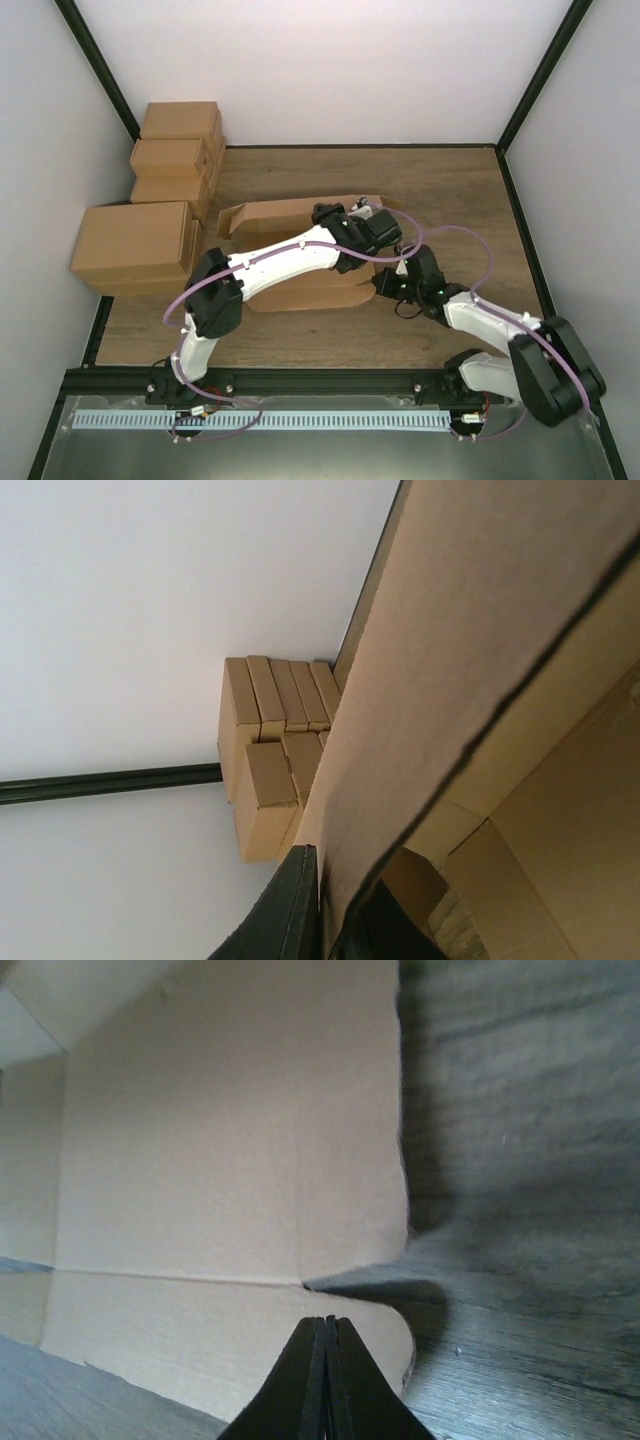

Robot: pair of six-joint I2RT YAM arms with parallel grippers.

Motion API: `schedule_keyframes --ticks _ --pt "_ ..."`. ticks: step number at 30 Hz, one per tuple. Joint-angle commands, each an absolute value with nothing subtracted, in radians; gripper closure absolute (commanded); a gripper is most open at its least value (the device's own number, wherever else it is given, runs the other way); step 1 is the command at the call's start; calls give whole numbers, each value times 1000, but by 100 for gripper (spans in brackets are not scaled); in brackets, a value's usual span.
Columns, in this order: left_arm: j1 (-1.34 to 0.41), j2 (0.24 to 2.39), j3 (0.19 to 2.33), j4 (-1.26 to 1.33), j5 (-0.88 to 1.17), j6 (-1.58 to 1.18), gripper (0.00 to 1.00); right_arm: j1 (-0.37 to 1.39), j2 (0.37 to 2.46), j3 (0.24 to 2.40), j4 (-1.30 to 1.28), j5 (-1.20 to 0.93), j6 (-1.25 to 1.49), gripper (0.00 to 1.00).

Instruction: Fold the paper box

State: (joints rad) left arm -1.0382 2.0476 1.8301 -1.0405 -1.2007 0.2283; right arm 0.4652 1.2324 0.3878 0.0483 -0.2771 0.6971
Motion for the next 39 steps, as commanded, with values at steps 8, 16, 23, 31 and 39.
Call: schedule_keyframes --ticks 8,16,23,31,39 --pt "-1053 2053 1851 -1008 -1174 239 92 449 988 468 -81 -200 543 86" --pt "-1032 2041 1839 -957 -1146 287 92 450 865 513 -102 -38 446 68" --pt "-1014 2022 1811 -904 -1133 328 92 449 806 558 -70 265 398 62" --pt "-986 2008 1797 -871 -1096 348 92 449 750 429 221 154 15 18" --pt "-970 1982 1748 -836 -1059 342 92 449 720 360 387 -35 -384 20"
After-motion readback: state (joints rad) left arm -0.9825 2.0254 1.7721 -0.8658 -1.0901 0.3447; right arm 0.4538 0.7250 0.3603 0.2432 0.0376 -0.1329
